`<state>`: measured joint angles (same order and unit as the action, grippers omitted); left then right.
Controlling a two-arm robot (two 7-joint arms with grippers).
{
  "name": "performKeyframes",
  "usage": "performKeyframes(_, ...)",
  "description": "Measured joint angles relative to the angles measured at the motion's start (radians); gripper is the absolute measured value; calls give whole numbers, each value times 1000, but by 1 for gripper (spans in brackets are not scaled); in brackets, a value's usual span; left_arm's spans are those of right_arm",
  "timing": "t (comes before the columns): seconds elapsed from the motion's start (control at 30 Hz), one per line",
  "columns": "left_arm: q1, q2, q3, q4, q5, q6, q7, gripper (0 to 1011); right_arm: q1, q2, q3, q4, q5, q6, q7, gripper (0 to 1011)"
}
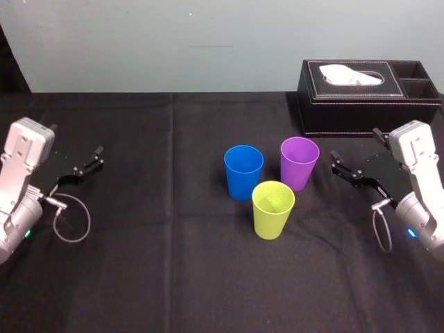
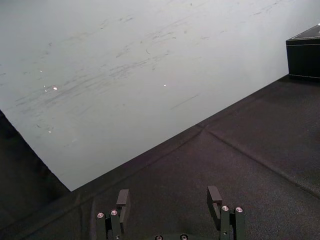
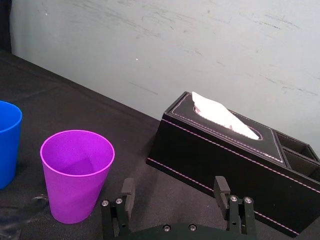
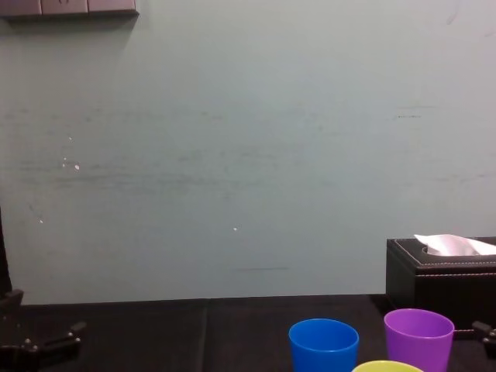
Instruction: Stack the three plastic cups sequentially using one hand.
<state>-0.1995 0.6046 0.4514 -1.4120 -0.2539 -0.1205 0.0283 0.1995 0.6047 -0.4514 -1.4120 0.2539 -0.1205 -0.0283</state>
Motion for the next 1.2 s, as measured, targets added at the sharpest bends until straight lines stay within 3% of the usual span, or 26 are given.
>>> performKeyframes(1.2,0,0,0,0,0,0,0,1011,0,0,0,0,0,0,0,1003)
